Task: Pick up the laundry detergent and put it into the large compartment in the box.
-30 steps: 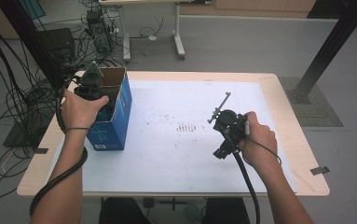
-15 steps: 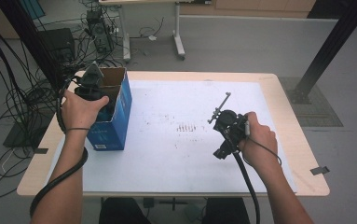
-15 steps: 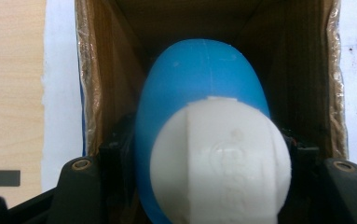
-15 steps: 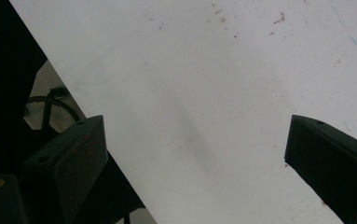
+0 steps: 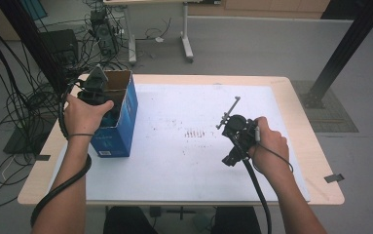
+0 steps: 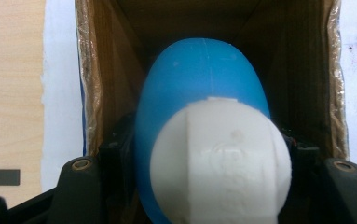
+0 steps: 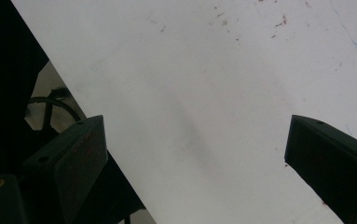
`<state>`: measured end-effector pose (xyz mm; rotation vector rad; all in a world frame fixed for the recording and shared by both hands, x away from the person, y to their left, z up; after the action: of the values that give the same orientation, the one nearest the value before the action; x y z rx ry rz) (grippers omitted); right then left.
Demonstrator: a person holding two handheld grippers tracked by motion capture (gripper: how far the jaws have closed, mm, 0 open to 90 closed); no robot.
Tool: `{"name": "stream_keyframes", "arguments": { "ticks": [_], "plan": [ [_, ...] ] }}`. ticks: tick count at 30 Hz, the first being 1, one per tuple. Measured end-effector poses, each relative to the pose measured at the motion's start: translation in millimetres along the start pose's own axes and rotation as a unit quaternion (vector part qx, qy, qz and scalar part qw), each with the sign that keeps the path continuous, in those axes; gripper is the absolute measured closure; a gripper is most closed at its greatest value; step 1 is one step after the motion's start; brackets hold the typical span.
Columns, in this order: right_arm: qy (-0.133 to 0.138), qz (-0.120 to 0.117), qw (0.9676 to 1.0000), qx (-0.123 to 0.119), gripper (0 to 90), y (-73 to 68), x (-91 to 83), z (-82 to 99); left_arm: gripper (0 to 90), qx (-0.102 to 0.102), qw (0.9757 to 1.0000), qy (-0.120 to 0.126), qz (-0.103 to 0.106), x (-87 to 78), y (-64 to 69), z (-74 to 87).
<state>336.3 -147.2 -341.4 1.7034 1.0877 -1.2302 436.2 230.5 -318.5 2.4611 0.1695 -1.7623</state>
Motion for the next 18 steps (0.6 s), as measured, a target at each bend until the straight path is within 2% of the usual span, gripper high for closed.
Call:
{"name": "stream_keyframes", "arguments": {
  "ticks": [14,18],
  "plan": [
    [0.000,0.000,1.0000,-0.001,5.5,0.3,0.4,-0.7,37.0,-0.003,1.0000,-0.008,0.003,0.0,-1.8,0.0],
    [-0.001,-0.001,1.0000,-0.001,5.5,0.6,1.0,-0.8,34.5,-0.002,0.9999,-0.013,0.001,1.0,-2.1,0.4]
  ]
}}
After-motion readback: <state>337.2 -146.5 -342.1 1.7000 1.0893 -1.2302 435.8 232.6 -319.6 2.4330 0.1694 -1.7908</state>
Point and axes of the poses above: each handheld gripper's, and its own axes: x roughly forward along the jaws, z roughly out of its underside, y roughly to its right, the point moved 5 cm from there along x, roughly forward along the jaws, and after that the axes turned 12 degrees about -x, right-handed, at the moved point
